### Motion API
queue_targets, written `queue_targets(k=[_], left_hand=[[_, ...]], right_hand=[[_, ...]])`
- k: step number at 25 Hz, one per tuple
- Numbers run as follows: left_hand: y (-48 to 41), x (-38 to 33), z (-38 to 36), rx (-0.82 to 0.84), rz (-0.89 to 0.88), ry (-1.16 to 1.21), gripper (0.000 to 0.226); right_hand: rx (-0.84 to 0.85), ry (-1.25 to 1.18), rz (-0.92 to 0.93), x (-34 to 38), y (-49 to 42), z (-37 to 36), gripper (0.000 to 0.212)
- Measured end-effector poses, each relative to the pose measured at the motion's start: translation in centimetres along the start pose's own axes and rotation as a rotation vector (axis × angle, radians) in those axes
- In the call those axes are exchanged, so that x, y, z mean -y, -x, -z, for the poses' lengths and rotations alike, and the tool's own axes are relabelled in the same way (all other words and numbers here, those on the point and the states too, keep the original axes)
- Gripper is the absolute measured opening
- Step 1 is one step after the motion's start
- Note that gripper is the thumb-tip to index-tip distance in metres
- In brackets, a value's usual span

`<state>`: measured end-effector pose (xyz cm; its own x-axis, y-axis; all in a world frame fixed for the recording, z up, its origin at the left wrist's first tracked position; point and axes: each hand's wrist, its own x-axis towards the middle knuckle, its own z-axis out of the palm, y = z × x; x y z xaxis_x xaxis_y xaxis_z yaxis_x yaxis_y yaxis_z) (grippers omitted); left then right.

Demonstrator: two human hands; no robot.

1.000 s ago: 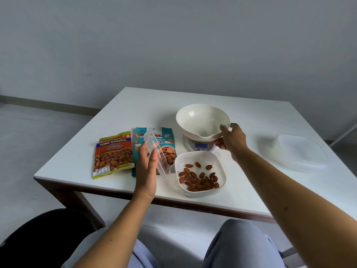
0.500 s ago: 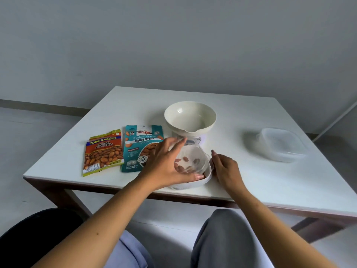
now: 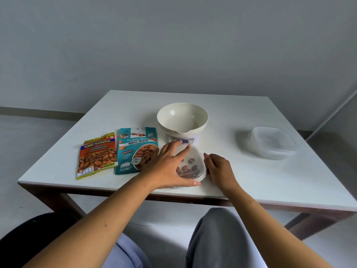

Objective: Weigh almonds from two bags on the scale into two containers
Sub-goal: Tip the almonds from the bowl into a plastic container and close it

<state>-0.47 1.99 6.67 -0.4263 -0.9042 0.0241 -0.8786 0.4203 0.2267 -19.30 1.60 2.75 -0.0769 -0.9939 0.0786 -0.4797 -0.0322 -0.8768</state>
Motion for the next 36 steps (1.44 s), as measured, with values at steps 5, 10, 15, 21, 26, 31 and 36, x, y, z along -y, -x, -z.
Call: queue_targets(k=[5, 10, 15, 21, 26, 31, 36], left_hand=[[1.2, -1.1, -2.8, -0.192, -0.055, 0.213, 0.094], [-1.6, -4.4, -4.8, -0.221, -0.111, 0.304, 0.091], [-5.6, -6.7, -5.9, -0.265, -0.142, 0.363, 0.083], [-10.1, -6.7, -7.4, -0.310, -0.126, 0.341, 0.078], [-13.5, -6.2, -8.2, -0.375, -0.128, 0.271, 0.079], [-14.3, -5.7, -8.4, -0.420, -0.166, 0.252, 0.078], [-13.5, -5.2, -8.1, -0.435, -0.160, 0.331, 0.079]], right_hand=[[-0.166, -0.016, -0.074, -1.1, -0.1, 2.5, 0.043], [-0.343, -0.146, 0.007, -2.3, 1.2, 4.9, 0.022], [-0.272, 0.085, 0.201, -3.9, 1.0, 5.8, 0.044], [-0.267, 0.180, 0.164, -4.1, -2.4, 6.2, 0.047], [-0.284, 0.170, 0.159, -5.1, -5.2, 6.4, 0.048], [-0.297, 0.182, 0.166, -5.6, -6.0, 6.2, 0.048], [-0.294, 0.202, 0.141, -5.3, -5.5, 6.2, 0.050]])
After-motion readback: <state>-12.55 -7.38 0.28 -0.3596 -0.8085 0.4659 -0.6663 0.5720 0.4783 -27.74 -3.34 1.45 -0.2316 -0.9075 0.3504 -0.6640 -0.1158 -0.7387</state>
